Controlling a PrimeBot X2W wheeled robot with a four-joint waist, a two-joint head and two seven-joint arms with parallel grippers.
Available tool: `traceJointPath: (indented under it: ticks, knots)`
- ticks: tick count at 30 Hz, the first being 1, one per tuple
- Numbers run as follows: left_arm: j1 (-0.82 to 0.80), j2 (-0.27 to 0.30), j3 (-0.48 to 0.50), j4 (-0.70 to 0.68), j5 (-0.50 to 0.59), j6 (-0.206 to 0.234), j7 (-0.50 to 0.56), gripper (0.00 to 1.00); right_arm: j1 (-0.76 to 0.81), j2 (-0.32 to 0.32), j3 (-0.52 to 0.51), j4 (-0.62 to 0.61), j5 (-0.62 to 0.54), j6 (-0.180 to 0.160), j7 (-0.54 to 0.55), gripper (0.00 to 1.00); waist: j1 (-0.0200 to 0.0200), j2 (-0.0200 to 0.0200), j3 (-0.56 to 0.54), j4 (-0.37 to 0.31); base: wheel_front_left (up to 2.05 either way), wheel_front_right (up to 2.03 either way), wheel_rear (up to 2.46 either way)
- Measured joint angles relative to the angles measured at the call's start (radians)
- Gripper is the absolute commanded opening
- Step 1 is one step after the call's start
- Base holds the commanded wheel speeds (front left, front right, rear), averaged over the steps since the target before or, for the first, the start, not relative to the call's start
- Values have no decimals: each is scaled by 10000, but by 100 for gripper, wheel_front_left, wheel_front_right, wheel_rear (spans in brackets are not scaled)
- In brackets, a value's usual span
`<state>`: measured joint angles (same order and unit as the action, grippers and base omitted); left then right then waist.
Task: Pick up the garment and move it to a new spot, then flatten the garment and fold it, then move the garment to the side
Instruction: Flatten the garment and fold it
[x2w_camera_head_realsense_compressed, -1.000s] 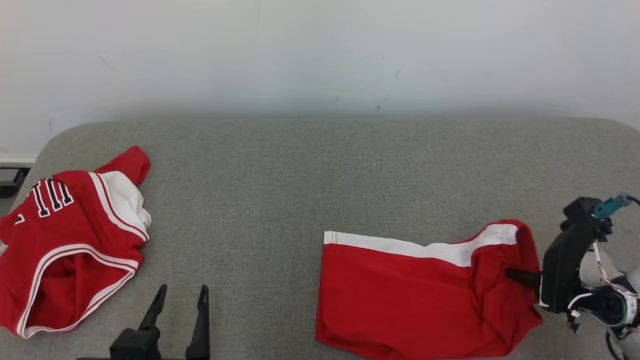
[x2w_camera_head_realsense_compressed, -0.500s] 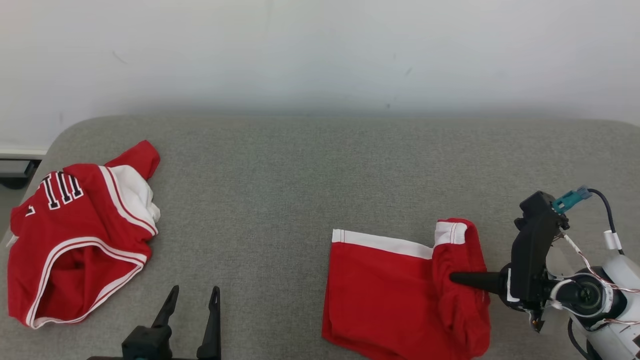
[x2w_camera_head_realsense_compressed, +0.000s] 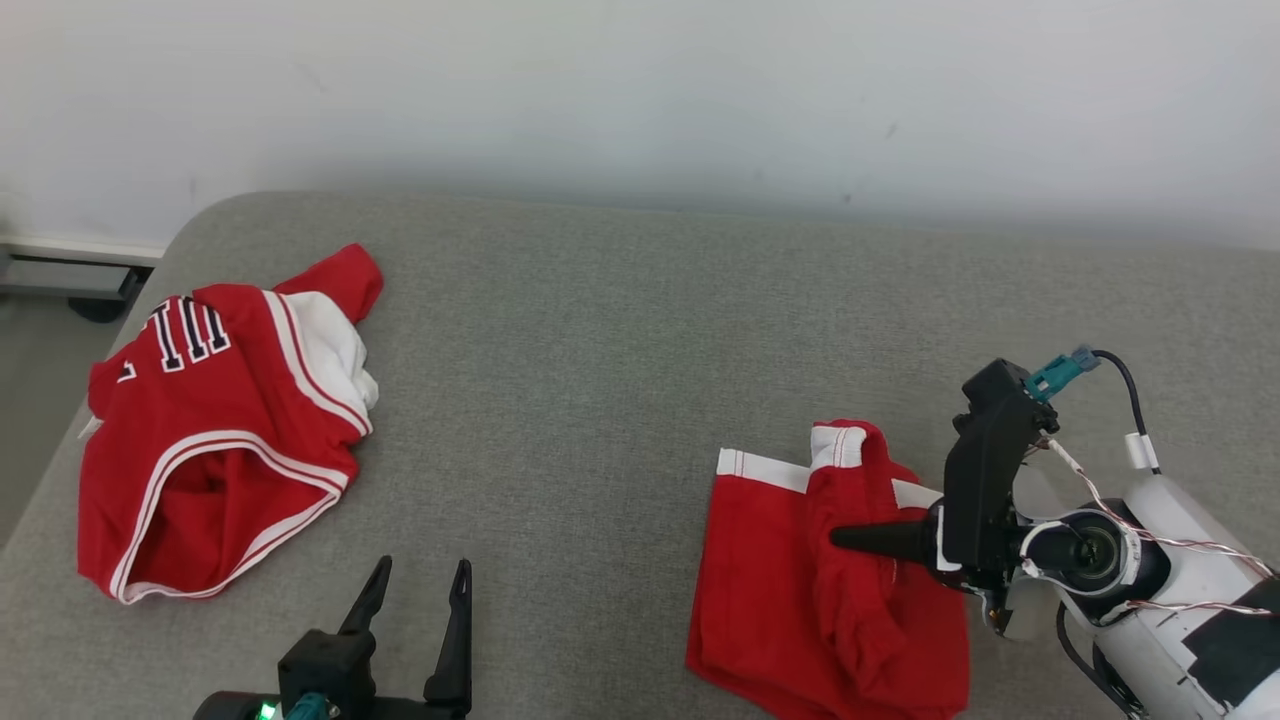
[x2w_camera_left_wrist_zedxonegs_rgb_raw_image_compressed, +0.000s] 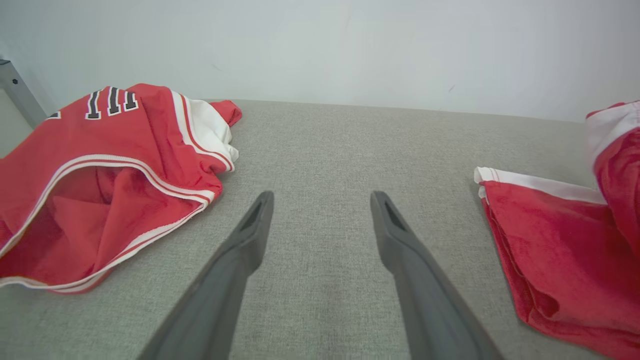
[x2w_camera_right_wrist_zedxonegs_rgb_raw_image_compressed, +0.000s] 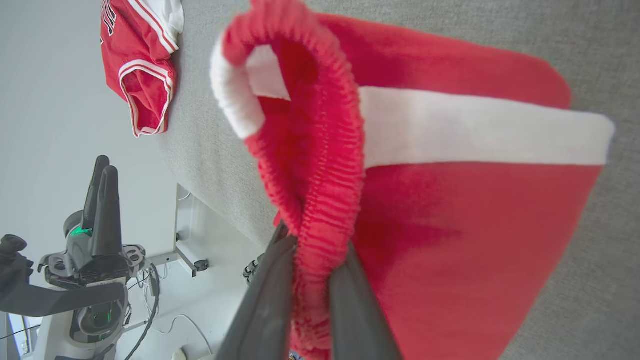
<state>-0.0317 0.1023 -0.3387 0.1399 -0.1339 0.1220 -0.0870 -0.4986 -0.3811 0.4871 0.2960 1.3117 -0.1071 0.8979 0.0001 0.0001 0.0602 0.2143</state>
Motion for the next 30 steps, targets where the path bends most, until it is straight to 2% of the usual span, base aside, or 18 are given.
traceJointPath:
  ticks: [11,25,26,30]
  knots:
    - [-65,-69,-48,255,-81,-2,27,100,-176,410,349,1049,-385,-150,-10,0,0,0,68,467,0,0,0]
    - [-68,-98,-36,403,-157,-2,-17,100,-601,970,199,1918,-662,-171,-665,0,0,0,98,526,0,0,0]
    - [-87,-105,-35,464,-163,-2,-29,100,-639,1016,274,2148,-813,-173,-754,100,-1,0,78,538,0,0,0]
    - [-83,-79,54,593,-222,-2,-102,100,-658,1037,359,2257,-886,-173,-771,100,-1,-1,-2,484,0,0,0]
